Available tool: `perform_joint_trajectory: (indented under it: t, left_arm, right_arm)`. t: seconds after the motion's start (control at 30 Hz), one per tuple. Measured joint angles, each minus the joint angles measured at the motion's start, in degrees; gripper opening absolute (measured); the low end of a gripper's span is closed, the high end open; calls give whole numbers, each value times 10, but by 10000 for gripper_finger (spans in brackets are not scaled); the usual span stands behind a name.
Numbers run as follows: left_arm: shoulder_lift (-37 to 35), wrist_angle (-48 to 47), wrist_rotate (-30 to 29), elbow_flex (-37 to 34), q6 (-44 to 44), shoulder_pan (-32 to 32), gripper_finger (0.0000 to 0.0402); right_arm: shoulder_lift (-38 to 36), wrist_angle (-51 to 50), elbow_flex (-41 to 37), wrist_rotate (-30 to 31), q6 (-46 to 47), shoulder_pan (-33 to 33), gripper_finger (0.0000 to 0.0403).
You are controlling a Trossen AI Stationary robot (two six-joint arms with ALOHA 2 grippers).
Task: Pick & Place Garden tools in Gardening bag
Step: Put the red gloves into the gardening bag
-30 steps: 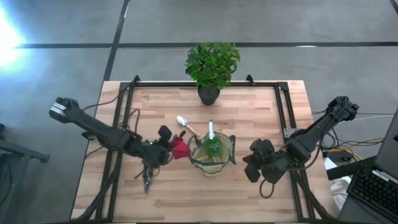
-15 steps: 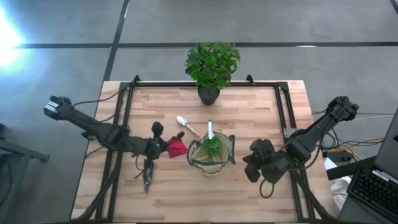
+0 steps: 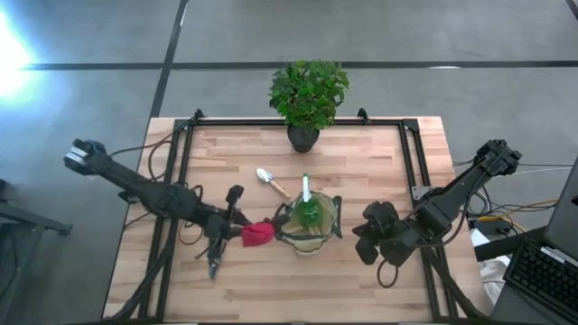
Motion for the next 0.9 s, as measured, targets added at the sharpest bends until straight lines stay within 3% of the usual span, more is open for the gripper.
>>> perform_joint_trajectory:
  t: [0.37,0.67,0.9]
  left_arm:
    - [121,157,62,3,-83,49,35]
    - [196,160,71,33,-116,118,35]
    - [258,207,172,33,-214,171,35]
  right_arm:
    - [0,1,0,1,1,0,8]
    - [0,0,0,1,1,0,8]
    - [0,0,0,0,-3,0,8]
